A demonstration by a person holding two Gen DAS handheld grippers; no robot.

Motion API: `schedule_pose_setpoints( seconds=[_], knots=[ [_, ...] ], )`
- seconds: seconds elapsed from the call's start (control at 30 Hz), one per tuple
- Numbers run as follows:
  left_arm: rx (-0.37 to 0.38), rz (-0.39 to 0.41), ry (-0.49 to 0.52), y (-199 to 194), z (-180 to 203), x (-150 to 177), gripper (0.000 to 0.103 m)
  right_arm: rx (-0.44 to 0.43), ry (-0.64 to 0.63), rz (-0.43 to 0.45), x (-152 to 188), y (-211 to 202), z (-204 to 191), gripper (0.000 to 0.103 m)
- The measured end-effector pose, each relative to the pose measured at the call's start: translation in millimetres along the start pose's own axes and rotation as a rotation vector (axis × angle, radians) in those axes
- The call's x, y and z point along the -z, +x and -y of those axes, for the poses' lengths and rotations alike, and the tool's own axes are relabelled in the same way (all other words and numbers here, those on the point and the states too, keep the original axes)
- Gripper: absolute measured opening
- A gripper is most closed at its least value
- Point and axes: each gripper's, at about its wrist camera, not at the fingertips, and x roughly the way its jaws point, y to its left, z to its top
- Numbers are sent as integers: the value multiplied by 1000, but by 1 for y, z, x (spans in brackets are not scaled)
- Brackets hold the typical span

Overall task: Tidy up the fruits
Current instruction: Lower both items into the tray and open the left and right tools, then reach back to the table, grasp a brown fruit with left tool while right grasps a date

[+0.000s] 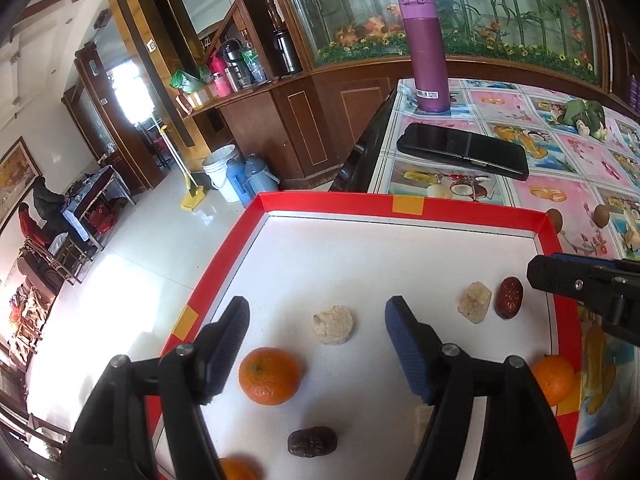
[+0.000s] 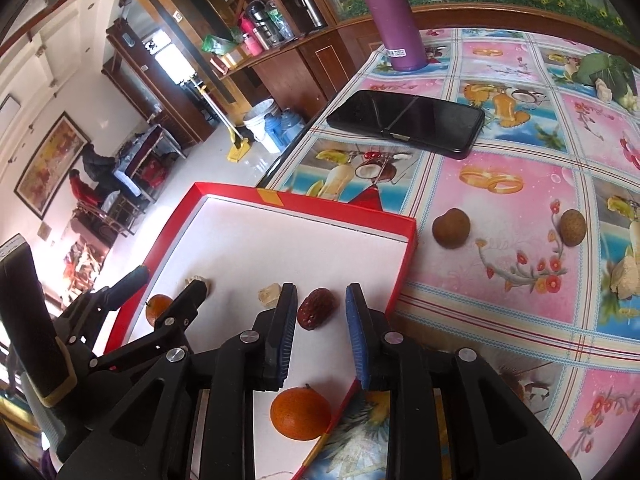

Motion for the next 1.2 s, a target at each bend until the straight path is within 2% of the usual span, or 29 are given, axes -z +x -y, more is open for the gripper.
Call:
schedule_pose_setpoints(
  seconds=[0.13,0.23,0.3,0.43,0.63,1.0,1.2],
  knots=[
    [1,26,8,-11,8,-4,82,7,5,10,-3,-6,8,24],
    [34,41,6,-19,15,-9,86,10,4,11,-5,-11,15,24],
    [61,39,4,-22,21,-13,87,17,11,18,-7,-15,22,24],
    [108,33,1,-29,31,-19,87,-30,49,21,-13,-30,38,24],
    [142,46,46,-40,55,-26,87,-18,83,58,-18,-64,80,24],
    [222,69,167,-58,113,-39,87,64,197,102,-20,-120,173,24],
    [264,87,237,-60,151,-49,87,141,182,44,-12,-133,206,25]
  ],
)
